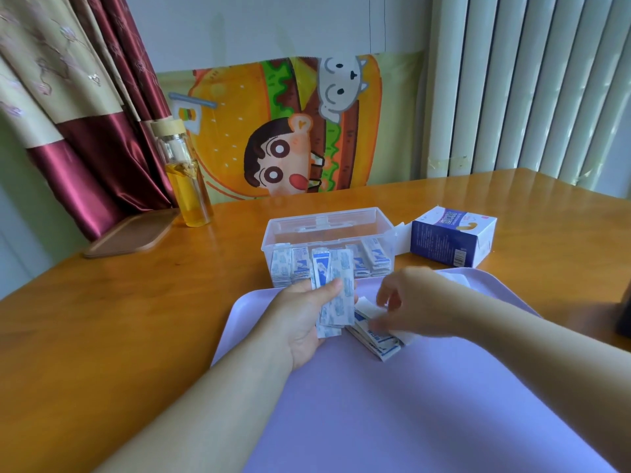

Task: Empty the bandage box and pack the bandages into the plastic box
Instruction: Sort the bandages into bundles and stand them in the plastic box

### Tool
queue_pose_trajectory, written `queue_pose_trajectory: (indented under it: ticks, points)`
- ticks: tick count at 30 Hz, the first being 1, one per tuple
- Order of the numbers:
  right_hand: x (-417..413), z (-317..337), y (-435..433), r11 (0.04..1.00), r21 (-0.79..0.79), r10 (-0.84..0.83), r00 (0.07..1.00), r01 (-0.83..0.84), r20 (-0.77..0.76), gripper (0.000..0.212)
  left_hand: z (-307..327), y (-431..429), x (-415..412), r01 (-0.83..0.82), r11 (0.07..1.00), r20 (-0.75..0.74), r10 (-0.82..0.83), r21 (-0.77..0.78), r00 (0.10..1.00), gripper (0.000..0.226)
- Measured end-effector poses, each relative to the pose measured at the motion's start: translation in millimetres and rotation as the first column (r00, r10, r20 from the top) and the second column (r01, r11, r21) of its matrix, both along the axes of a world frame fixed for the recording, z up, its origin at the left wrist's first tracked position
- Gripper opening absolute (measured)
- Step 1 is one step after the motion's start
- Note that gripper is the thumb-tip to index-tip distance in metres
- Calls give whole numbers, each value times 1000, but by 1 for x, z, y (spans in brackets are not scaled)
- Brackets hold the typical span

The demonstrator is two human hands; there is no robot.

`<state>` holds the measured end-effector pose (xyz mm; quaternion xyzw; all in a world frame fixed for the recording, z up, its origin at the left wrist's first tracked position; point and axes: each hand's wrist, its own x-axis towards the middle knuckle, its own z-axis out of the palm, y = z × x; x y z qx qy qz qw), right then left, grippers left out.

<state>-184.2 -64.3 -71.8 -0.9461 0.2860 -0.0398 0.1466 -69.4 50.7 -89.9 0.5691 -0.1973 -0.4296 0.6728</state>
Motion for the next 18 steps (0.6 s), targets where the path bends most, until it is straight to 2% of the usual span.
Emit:
queue_pose_trajectory:
  ticks: [1, 3, 8, 14, 18]
  points:
    - [0, -3, 0, 1000, 29, 4, 998, -2, -70, 36, 0, 1, 1, -6, 1000, 2, 6, 14, 1000, 11]
    - [0, -4, 0, 998, 68, -1, 996, 7, -94, 39, -2, 0, 2, -25, 999, -1, 25, 33, 1000, 10]
    - [4, 0, -6, 996, 90, -15, 1000, 17, -21, 26, -5, 2, 4, -35, 997, -23, 37, 63, 999, 15]
    - [-6, 12, -11, 999, 18, -51, 996, 50, 75, 13, -6, 3, 8, -50, 998, -73, 53, 39, 996, 19]
    - [-12, 8, -4, 1000, -22, -6, 996, 8, 89, 10, -3, 3, 9, -105, 994, -118, 108, 29, 987, 21]
